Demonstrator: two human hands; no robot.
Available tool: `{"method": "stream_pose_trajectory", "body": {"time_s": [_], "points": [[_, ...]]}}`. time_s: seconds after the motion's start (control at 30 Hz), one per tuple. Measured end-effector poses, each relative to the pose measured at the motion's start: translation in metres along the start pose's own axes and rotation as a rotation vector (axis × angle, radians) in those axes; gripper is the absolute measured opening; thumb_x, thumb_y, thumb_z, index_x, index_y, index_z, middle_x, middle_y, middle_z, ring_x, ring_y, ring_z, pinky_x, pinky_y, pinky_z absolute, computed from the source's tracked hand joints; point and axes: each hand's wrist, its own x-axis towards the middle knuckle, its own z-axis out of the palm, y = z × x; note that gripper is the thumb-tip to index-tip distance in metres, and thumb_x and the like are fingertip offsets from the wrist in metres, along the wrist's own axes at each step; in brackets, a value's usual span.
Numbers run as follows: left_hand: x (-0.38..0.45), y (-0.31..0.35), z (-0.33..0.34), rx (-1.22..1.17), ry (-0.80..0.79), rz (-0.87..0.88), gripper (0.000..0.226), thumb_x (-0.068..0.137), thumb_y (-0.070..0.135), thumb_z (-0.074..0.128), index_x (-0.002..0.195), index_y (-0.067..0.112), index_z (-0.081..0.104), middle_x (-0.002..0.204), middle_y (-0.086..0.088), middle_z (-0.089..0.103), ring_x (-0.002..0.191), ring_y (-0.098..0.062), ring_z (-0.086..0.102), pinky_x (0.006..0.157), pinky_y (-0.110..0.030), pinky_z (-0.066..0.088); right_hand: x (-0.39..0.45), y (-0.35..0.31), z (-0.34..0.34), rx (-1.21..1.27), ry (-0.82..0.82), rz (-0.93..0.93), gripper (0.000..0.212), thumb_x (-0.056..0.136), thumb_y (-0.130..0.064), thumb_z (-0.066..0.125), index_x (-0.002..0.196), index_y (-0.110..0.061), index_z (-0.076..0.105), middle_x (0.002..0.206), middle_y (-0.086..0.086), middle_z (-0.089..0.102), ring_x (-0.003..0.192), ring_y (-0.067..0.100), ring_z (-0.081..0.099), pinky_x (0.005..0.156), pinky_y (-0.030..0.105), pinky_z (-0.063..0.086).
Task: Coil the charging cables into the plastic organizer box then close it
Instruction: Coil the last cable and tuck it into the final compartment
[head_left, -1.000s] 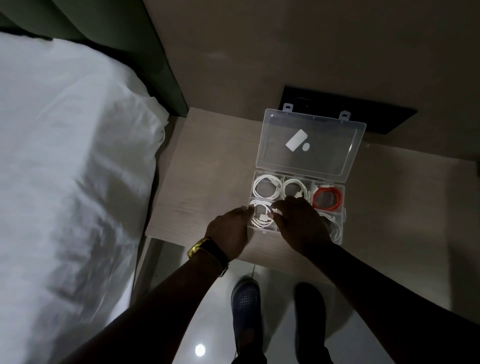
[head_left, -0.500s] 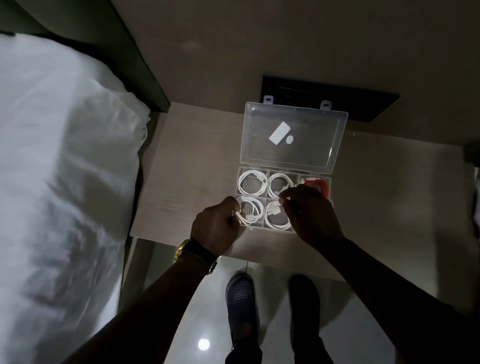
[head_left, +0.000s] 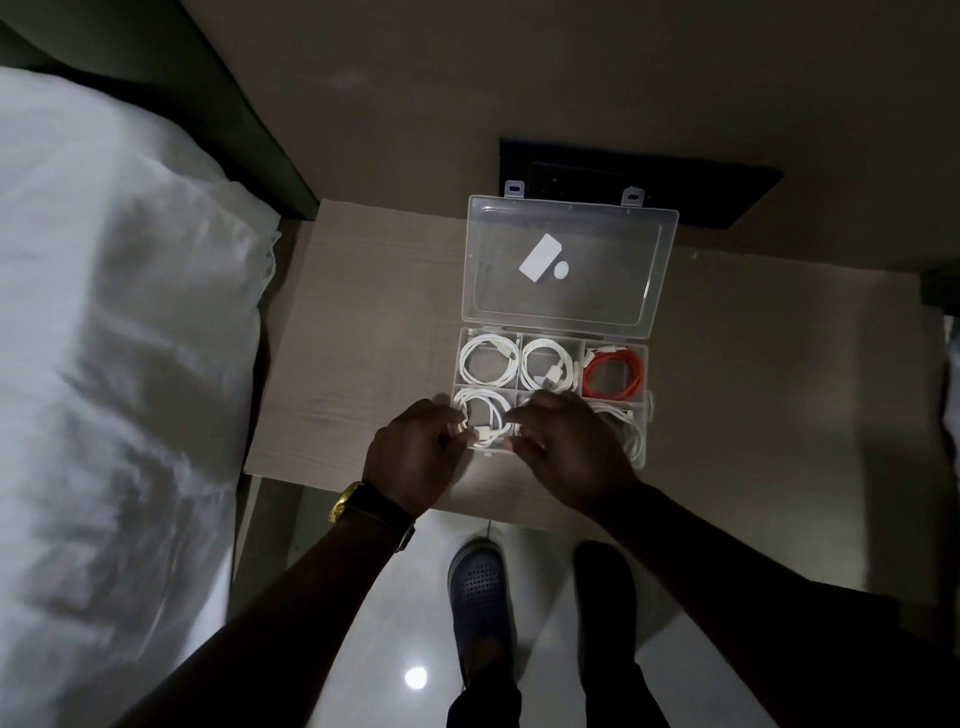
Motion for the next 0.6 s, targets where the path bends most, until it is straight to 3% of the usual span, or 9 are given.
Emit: {"method": "stream_pose_trajectory", "body": {"time_s": [0.1, 0.23, 0.33, 0.47, 0.6], "points": [[0.003, 0.003, 0.001, 0.016, -0.017, -0.004, 0.018, 0.076, 0.036, 0.071, 0.092, 0.028, 0.068, 0.089, 0.000, 0.067, 0.075, -0.026, 0.068, 0.061, -0.026, 0.040, 0.014, -0.010, 0.012, -0.105, -0.027, 0.025, 0.027, 0.089, -0.034, 0.061, 0.113, -0.024, 0.066, 0.112, -0.002, 0.063, 0.107, 0.026, 0.055, 0.094, 0.036, 0.046], [0.011, 0.013, 0.002, 0.053, -0.055, -0.080, 0.022, 0.076, 0.033, 0.074, 0.094, 0.025, 0.065, 0.100, -0.001, 0.066, 0.083, -0.027, 0.067, 0.066, -0.031, 0.043, 0.028, -0.018, 0.015, -0.184, 0.012, 0.124, 0.017, 0.083, -0.036, 0.064, 0.095, -0.024, 0.067, 0.104, -0.001, 0.064, 0.098, 0.027, 0.061, 0.075, 0.038, 0.054], [0.016, 0.018, 0.002, 0.045, -0.105, -0.148, 0.023, 0.078, 0.028, 0.068, 0.098, 0.022, 0.059, 0.107, -0.003, 0.064, 0.092, -0.033, 0.065, 0.073, -0.040, 0.050, 0.036, -0.021, 0.015, -0.183, 0.012, 0.176, 0.016, 0.079, -0.035, 0.066, 0.089, -0.022, 0.065, 0.099, -0.001, 0.069, 0.096, 0.027, 0.066, 0.072, 0.036, 0.053], [0.024, 0.024, -0.001, 0.029, -0.112, -0.152, 0.020, 0.082, 0.026, 0.061, 0.099, 0.023, 0.051, 0.101, -0.005, 0.066, 0.088, -0.035, 0.064, 0.072, -0.043, 0.052, 0.041, -0.018, 0.012, -0.189, 0.005, 0.134, 0.017, 0.080, -0.037, 0.066, 0.087, -0.023, 0.059, 0.094, 0.000, 0.070, 0.092, 0.027, 0.068, 0.070, 0.036, 0.052], [0.021, 0.014, -0.005, -0.078, -0.149, -0.069, 0.030, 0.076, 0.023, 0.069, 0.097, 0.023, 0.048, 0.094, -0.002, 0.063, 0.084, -0.030, 0.062, 0.068, -0.037, 0.046, 0.033, -0.011, 0.010, -0.086, 0.018, 0.112, 0.022, 0.079, -0.038, 0.068, 0.081, -0.024, 0.052, 0.084, -0.003, 0.068, 0.084, 0.023, 0.066, 0.065, 0.031, 0.047]]}}
